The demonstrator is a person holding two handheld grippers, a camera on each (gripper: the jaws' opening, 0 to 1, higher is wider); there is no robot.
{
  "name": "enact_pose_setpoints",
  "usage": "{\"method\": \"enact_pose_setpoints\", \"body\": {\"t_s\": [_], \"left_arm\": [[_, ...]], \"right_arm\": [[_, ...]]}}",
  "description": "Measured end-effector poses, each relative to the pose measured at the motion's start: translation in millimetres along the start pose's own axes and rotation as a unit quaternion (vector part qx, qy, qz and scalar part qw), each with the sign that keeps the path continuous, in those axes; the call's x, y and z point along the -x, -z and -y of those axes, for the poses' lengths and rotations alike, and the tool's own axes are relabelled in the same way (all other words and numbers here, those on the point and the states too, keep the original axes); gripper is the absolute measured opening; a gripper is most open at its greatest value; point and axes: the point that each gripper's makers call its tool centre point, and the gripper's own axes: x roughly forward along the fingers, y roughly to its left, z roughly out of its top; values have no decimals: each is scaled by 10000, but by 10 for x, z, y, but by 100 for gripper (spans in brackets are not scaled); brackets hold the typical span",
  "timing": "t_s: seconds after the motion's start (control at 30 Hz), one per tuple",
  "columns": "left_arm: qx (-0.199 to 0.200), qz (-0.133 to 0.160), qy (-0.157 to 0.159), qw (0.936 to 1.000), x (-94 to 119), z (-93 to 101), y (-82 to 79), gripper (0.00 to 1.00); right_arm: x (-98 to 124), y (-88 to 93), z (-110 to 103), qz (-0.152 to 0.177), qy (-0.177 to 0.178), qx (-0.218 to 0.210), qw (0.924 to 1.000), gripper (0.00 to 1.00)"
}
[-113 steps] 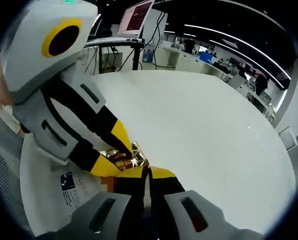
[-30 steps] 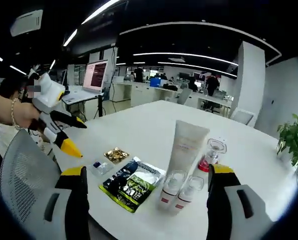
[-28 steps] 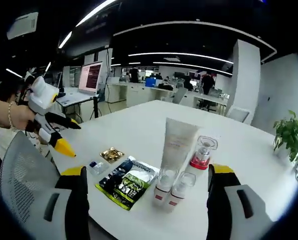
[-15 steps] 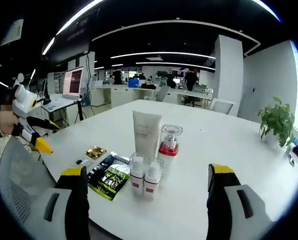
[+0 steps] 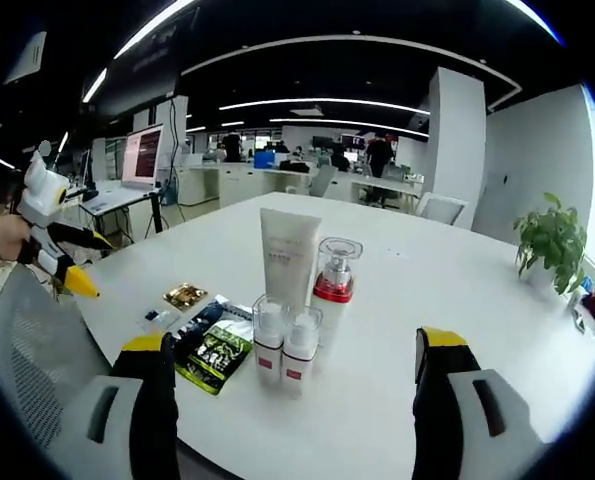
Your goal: Arrange the skincare products in the storage area until every visible bottle or jar stands upright without overlapping.
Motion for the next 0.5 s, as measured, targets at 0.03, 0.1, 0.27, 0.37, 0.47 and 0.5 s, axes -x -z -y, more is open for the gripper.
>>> {"method": "enact_pose_setpoints", "body": {"t_s": [0.03,0.1,0.27,0.37,0.47,0.5], "left_arm": [[-5,-3,8,10000,-1,7,0,98],[-9,-12,19,10000,-4,8,4,98],[-29,-44,76,10000,-6,31,12,98],[-51,-62,104,9999,-7,45,18,98],[-58,-66,150,9998,-7,66,16,98],[-62,-69,164,9998,-8,70,17,98]], "right_arm": [[-2,7,-2,-17,1,19,10000,100],[0,9,4,-7,16,47,10000,100],[10,16,31,-20,88,-14,10000,100],[10,15,38,-15,111,-30,9999,100],[12,23,41,-33,124,-24,9999,100],[12,25,42,-42,134,-16,9999,100]]}}
